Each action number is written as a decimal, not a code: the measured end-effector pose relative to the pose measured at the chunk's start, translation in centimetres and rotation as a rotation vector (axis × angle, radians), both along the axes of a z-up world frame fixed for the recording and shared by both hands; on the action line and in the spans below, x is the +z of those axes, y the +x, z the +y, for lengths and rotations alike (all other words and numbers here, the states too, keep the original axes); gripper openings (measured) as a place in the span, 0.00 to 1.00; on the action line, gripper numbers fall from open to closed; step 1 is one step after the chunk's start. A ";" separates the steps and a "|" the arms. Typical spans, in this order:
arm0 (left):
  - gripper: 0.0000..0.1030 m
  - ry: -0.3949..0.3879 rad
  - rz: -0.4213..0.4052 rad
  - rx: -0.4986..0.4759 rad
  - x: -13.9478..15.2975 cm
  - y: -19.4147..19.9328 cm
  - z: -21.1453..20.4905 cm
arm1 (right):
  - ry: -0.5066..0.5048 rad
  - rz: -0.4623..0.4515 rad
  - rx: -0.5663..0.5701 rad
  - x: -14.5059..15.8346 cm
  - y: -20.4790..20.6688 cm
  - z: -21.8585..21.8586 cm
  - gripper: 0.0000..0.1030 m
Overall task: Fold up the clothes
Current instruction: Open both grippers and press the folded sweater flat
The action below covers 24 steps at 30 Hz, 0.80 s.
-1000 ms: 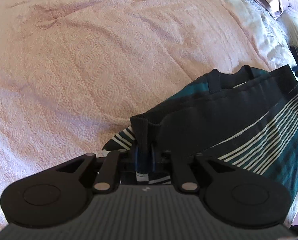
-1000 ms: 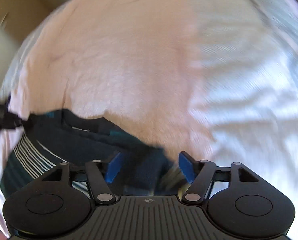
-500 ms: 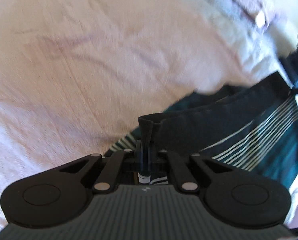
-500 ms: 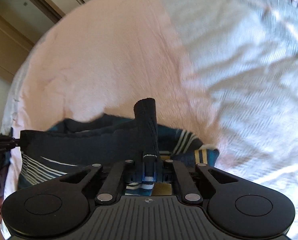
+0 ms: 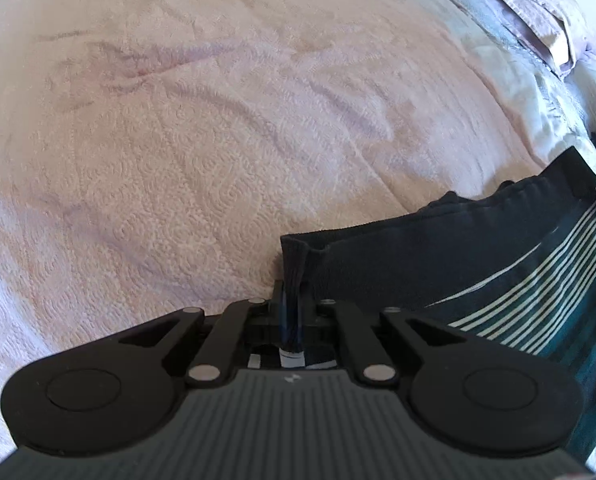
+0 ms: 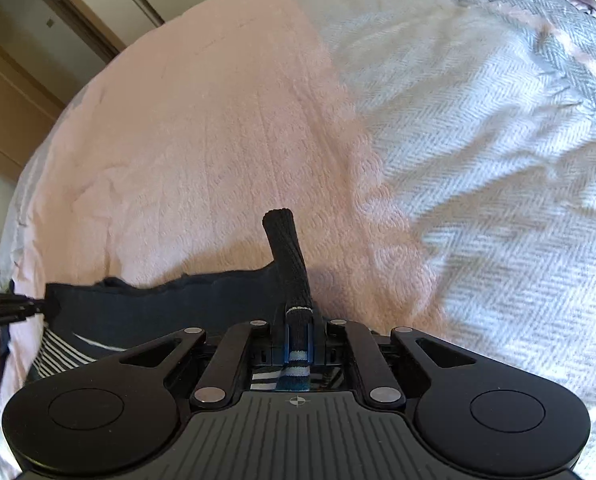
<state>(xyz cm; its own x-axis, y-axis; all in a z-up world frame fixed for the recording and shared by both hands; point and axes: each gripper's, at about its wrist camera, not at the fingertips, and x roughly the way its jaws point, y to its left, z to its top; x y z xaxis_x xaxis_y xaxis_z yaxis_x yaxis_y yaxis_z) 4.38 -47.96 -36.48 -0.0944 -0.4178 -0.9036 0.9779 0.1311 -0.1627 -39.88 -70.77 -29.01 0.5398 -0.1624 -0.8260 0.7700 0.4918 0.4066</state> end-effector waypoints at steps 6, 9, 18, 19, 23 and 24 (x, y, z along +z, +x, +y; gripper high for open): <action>0.09 -0.012 -0.020 0.067 1.1 0.9 0.9 | -0.036 0.028 -0.106 1.0 -2.9 1.2 0.39; 0.07 -0.019 -0.042 0.101 2.7 1.0 2.3 | -0.096 0.033 -0.120 3.9 -5.1 3.3 0.44; 0.07 -0.035 0.029 -0.075 4.7 -6.5 7.5 | 0.067 -0.187 -0.042 5.3 -7.3 14.2 0.43; 0.07 -0.005 0.020 -0.093 3.8 -7.5 7.6 | 0.078 -0.167 -0.013 4.3 -6.8 15.0 0.43; 0.09 0.075 -0.046 -0.113 1.2 -9.0 7.9 | 0.061 -0.084 -0.015 1.9 -7.9 15.3 0.31; 0.10 0.081 -0.045 -0.097 1.3 -8.6 7.8 | 0.046 -0.056 -0.036 1.8 -8.7 15.1 0.26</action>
